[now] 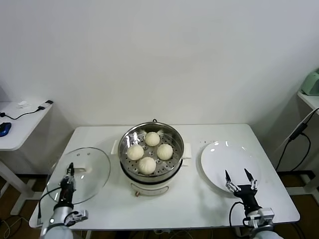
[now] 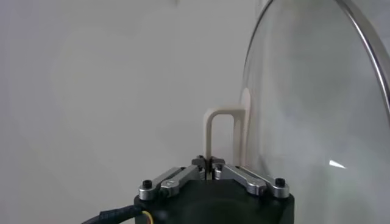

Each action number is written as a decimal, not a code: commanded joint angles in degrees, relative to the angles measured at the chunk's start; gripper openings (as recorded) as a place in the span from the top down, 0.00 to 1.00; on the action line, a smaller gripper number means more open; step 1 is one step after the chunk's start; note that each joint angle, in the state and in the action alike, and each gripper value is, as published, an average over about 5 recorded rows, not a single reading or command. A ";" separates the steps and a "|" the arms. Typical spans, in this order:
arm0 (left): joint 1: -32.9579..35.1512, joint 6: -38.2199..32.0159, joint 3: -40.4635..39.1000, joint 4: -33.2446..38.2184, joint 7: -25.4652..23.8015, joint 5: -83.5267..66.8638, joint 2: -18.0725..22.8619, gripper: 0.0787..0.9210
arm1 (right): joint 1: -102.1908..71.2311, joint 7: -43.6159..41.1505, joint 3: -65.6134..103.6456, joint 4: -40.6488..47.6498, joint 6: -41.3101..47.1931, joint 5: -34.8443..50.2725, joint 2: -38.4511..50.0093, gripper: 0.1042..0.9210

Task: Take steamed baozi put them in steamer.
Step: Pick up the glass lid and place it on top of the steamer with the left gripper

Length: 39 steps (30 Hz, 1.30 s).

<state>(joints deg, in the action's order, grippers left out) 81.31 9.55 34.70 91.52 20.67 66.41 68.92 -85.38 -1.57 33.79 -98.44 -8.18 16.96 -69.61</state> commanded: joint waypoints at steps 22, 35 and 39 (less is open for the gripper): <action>-11.24 33.16 -27.33 33.67 -32.92 9.18 1.15 0.94 | -1.16 2.48 -0.10 0.39 0.26 -2.96 0.08 0.12; -18.66 35.44 -40.26 24.57 -35.95 23.87 14.63 0.94 | -2.35 2.54 0.35 1.63 -2.26 -2.44 -0.05 0.12; -19.76 35.44 -42.14 20.98 -35.26 25.50 17.19 0.94 | -2.70 2.60 0.56 1.78 -2.94 -1.68 0.08 0.12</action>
<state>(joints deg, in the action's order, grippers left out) 64.21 42.22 -1.18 115.26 -12.33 86.03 80.85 -87.72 0.88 34.19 -97.12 -9.82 14.71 -69.66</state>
